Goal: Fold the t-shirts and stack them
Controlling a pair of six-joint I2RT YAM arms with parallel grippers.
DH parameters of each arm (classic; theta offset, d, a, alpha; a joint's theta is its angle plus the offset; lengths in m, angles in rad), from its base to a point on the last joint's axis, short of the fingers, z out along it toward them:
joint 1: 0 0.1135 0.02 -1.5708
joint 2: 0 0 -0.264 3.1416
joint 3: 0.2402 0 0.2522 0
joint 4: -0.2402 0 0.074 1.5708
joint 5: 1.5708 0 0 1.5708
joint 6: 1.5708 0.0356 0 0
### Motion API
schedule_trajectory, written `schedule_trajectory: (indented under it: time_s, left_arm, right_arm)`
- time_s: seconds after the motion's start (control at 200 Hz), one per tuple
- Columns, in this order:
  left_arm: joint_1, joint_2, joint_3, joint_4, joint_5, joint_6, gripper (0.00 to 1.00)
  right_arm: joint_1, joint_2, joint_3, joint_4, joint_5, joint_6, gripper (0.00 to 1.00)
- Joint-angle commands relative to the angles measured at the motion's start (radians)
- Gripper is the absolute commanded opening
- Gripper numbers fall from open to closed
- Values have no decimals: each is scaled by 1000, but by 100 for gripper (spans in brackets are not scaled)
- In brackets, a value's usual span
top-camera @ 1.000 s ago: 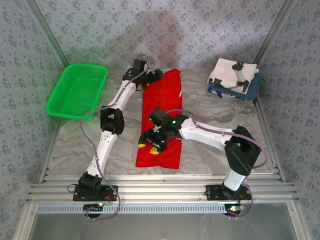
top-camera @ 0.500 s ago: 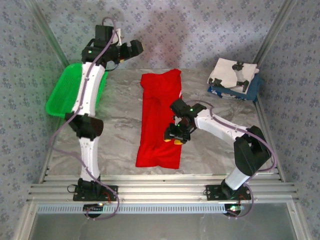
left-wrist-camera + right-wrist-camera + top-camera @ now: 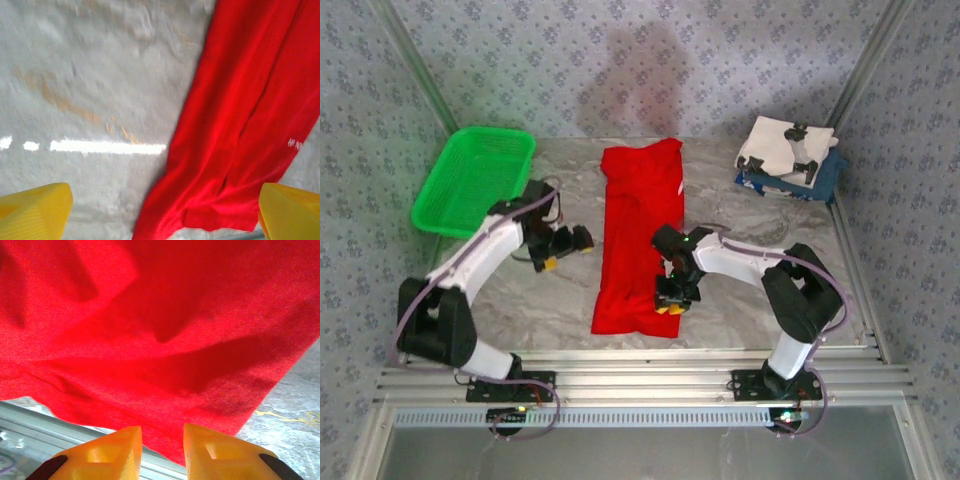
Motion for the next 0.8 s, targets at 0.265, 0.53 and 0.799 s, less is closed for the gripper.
schedule_trajectory:
  time_s: [0.265, 0.53, 0.799]
  left_arm:
    - [-259, -304, -394, 169, -44, -419, 88]
    - [-365, -374, -585, 354, -70, -627, 81]
    - [-379, -381, -688, 553, -54, -715, 74]
  right_arm:
    - [-10, 0, -108, -97, 105, -32, 31]
    - [-12, -100, -154, -66, 124, -5, 43]
    - [-63, -257, -307, 164, -21, 70, 52]
